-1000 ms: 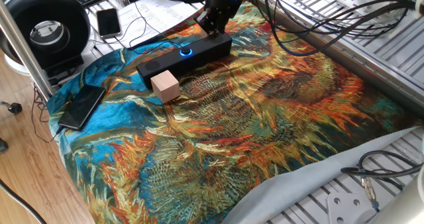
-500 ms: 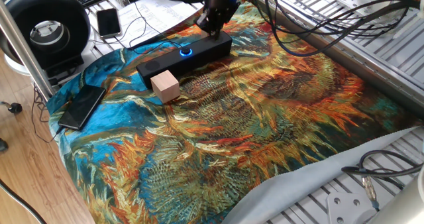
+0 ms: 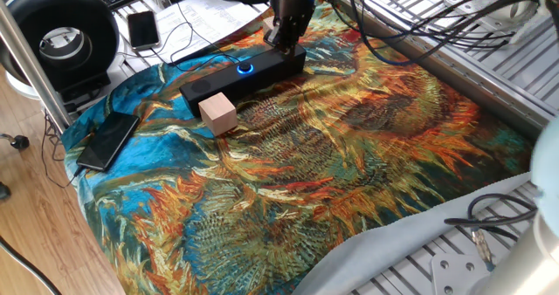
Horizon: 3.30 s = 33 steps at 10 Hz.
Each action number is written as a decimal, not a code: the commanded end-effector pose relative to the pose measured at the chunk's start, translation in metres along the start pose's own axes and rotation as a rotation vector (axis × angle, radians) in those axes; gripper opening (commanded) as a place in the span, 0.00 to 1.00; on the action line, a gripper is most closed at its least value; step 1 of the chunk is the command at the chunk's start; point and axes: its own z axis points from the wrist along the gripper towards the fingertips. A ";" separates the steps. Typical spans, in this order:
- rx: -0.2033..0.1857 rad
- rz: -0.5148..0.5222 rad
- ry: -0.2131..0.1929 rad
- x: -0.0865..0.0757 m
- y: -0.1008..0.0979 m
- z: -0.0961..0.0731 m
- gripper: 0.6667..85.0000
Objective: Turn the knob to decrease the volume of the speaker
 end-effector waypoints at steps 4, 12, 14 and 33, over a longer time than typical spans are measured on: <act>0.010 -0.015 -0.004 -0.029 -0.003 0.002 0.02; -0.002 0.018 -0.009 -0.030 0.000 0.002 0.01; -0.032 0.086 0.040 -0.017 0.008 0.002 0.01; -0.016 -0.247 -0.037 -0.086 -0.030 0.042 0.43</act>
